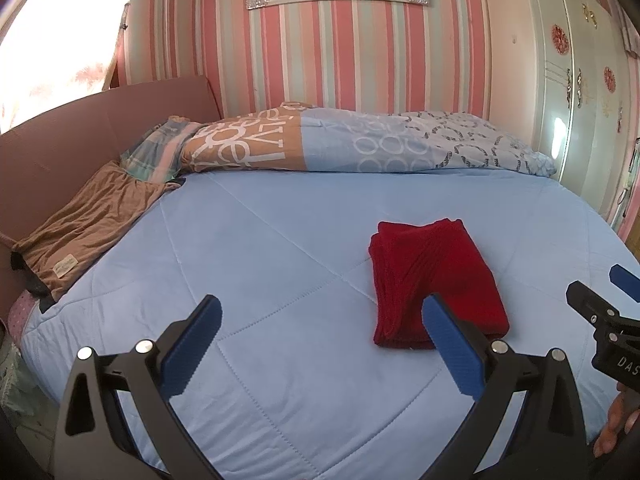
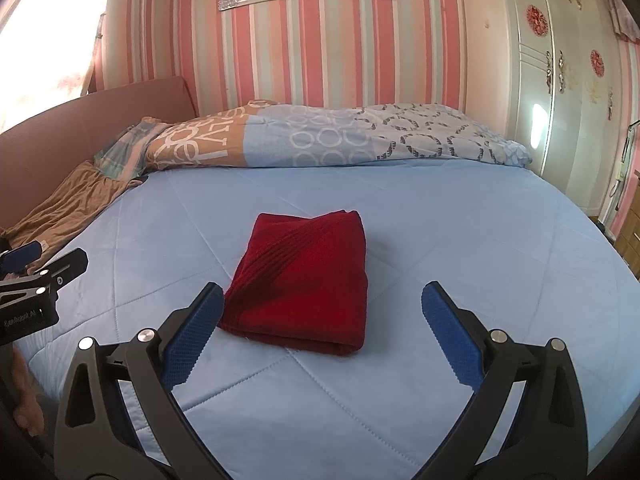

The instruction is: Fold small clothes

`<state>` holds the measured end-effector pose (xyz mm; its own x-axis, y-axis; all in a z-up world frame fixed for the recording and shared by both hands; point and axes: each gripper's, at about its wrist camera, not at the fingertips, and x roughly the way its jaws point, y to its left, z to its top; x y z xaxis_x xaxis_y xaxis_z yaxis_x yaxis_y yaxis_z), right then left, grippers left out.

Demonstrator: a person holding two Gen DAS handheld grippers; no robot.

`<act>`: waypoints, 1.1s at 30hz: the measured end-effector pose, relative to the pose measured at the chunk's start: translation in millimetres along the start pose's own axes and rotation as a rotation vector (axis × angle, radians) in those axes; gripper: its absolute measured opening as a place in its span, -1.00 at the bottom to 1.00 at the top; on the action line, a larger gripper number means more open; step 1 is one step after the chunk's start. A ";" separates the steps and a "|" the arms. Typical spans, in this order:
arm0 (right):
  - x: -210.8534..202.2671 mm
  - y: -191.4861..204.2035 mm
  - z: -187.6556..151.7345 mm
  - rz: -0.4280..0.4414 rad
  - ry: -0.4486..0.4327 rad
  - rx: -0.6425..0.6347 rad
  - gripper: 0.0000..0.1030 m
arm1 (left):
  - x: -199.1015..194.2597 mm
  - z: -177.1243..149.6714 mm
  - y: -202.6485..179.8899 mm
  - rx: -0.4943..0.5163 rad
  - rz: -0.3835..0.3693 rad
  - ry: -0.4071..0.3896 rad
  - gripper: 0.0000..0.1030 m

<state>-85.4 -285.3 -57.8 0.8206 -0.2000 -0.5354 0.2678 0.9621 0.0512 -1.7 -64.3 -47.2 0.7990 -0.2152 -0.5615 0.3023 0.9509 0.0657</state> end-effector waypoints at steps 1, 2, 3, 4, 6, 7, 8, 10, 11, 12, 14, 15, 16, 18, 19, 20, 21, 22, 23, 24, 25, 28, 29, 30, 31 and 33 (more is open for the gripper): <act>-0.2 -0.8 -0.4 -0.001 0.000 -0.002 0.92 | 0.1 0.2 0.1 -0.006 -0.004 0.001 0.96; -0.4 -1.0 -0.9 -0.001 0.001 -0.003 0.92 | 0.6 0.7 0.4 -0.012 -0.014 0.005 0.96; -0.1 -1.6 -1.2 -0.002 0.004 -0.003 0.92 | 1.5 0.8 0.8 -0.015 -0.015 0.007 0.96; 0.1 -1.7 -1.2 -0.003 0.005 -0.002 0.92 | 2.0 1.3 1.1 -0.018 -0.016 0.011 0.96; 0.1 -2.4 -0.3 -0.002 0.007 0.001 0.92 | 1.6 2.5 0.9 -0.021 -0.014 0.010 0.96; 0.0 -2.3 -0.6 -0.002 0.008 0.001 0.92 | 1.1 3.0 1.0 -0.020 -0.011 0.007 0.96; 0.3 -2.4 -0.8 -0.003 0.009 0.001 0.92 | 1.1 3.5 1.0 -0.020 -0.009 0.006 0.96; 1.5 -1.2 -1.1 -0.002 0.015 0.001 0.92 | 0.6 4.2 1.1 -0.020 -0.009 0.004 0.96; 1.4 -0.5 -1.5 -0.001 0.016 -0.001 0.92 | 0.7 4.1 1.2 -0.020 -0.008 0.002 0.96; 1.5 -0.1 -2.2 -0.001 0.016 -0.002 0.92 | 0.7 4.3 1.1 -0.019 -0.005 0.000 0.96; 2.2 0.5 -3.3 0.001 0.018 -0.002 0.92 | 0.8 4.3 2.4 -0.019 -0.001 0.001 0.96; 2.1 0.8 -3.4 0.001 0.018 -0.003 0.92 | 1.0 4.3 2.6 -0.020 -0.002 0.002 0.96; 2.3 1.2 -3.3 0.001 0.017 -0.003 0.92 | 0.7 4.2 3.0 -0.021 -0.001 0.003 0.96; 1.8 1.7 -3.2 0.001 0.016 -0.005 0.92 | 0.4 4.3 3.1 -0.019 0.002 0.000 0.96; 1.4 1.0 -3.1 0.001 0.014 -0.006 0.92 | -0.5 3.7 3.6 -0.020 0.003 -0.001 0.96; 1.4 0.8 -2.6 0.001 0.014 -0.006 0.92 | -0.5 3.8 4.1 -0.020 0.004 -0.001 0.96; 1.3 0.8 -2.7 0.002 0.015 -0.004 0.92 | -0.7 3.8 4.2 -0.020 0.005 -0.002 0.96; 1.7 0.6 -2.2 0.002 0.014 -0.002 0.92 | -0.8 3.9 4.2 -0.021 0.005 -0.003 0.96; 1.7 0.6 -2.5 0.003 0.013 -0.002 0.92 | -1.1 3.9 4.1 -0.020 0.007 -0.007 0.96; 1.3 0.8 -2.4 0.003 0.013 -0.003 0.92 | -1.4 3.5 4.3 -0.019 0.008 -0.008 0.96; 1.2 1.1 -2.9 0.003 0.013 -0.004 0.92 | -1.2 3.1 4.1 -0.019 0.008 -0.007 0.96; 1.4 1.3 -3.3 0.001 0.014 -0.006 0.92 | -1.9 2.2 4.1 -0.021 0.015 -0.007 0.96; 1.5 1.4 -3.4 0.001 0.015 -0.006 0.92 | -1.9 1.9 4.3 -0.022 0.019 -0.007 0.96; 1.8 1.3 -3.7 -0.001 0.017 -0.007 0.92 | -1.1 1.7 3.8 -0.022 0.021 -0.007 0.96; 2.2 1.1 -4.3 -0.002 0.018 -0.007 0.92 | -1.0 1.4 3.8 -0.021 0.022 -0.007 0.96; 3.0 0.4 -4.5 -0.002 0.022 -0.007 0.92 | -1.2 0.9 3.2 -0.017 0.038 -0.012 0.96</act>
<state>-85.1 -284.7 -63.1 0.8088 -0.1976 -0.5538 0.2658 0.9630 0.0447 -1.2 -61.2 -45.6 0.8158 -0.1814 -0.5492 0.2628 0.9621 0.0726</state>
